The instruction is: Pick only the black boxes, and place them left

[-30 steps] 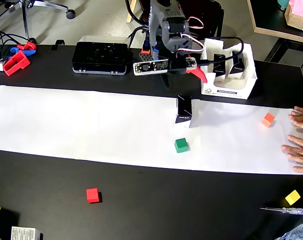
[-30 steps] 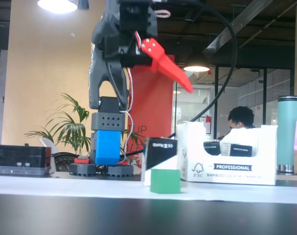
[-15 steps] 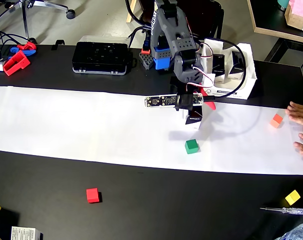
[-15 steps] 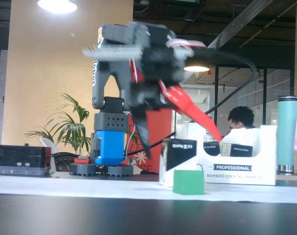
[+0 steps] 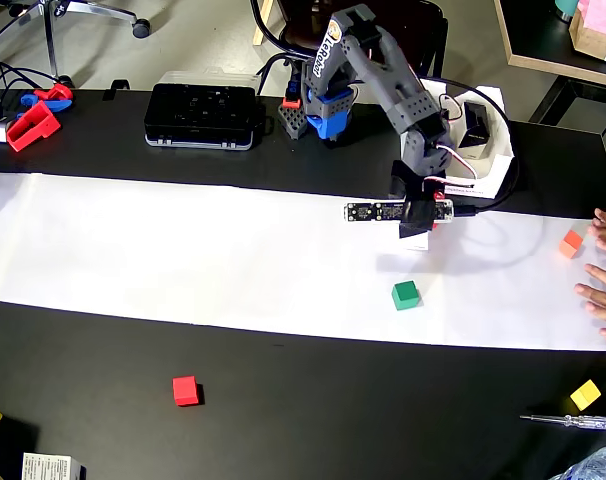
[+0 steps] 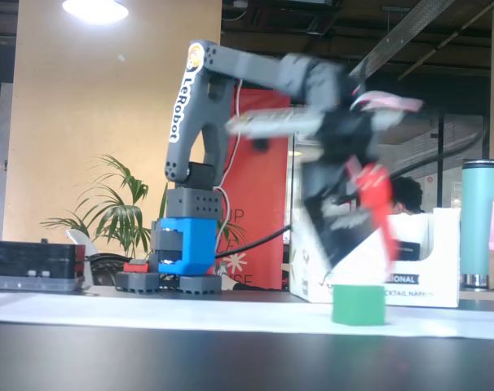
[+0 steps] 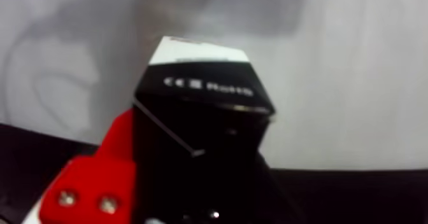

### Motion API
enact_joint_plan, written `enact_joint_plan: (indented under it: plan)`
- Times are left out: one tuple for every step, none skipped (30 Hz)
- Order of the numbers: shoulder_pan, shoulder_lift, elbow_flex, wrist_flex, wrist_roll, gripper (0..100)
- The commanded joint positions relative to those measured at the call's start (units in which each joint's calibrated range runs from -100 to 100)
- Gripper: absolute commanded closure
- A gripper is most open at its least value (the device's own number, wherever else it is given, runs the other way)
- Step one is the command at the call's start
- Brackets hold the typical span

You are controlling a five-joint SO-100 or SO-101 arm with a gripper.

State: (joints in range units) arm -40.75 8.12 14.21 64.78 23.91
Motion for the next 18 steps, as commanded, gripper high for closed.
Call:
enact_joint_plan:
  plan:
    - [-6.68, -1.68, -23.08, 7.32, -3.28, 83]
    - [-8.06, -1.68, -27.69, 8.27, -3.64, 83]
    - [-9.27, -1.68, -32.21, 9.07, -3.91, 83]
    - [-10.49, -1.68, -36.37, 10.26, -3.91, 83]
    - [-11.70, -1.68, -40.27, 11.45, -4.12, 83]
    - [-13.09, -1.76, -43.82, 12.56, -4.75, 83]
    - [-14.64, -1.76, -46.92, 14.07, -5.12, 83]
    - [-16.81, -2.16, -48.78, 15.43, -5.17, 83]
    - [-18.80, -4.05, -48.34, 15.82, -5.38, 83]
    - [-20.71, -6.50, -46.12, 15.74, -5.80, 83]
    - [-23.31, -9.19, -42.22, 15.74, -5.85, 83]
    - [-25.38, -11.87, -38.06, 15.66, -5.85, 83]
    - [-27.29, -14.56, -33.71, 15.59, -5.91, 83]
    - [-29.11, -17.17, -28.93, 15.43, -6.12, 83]
    - [-30.67, -19.38, -24.49, 15.11, -7.28, 83]
    - [-31.88, -20.73, -21.12, 15.11, -8.28, 83]
    - [-33.27, -22.15, -17.49, 15.11, -9.43, 83]
    - [-34.48, -23.49, -14.12, 15.11, -10.54, 83]
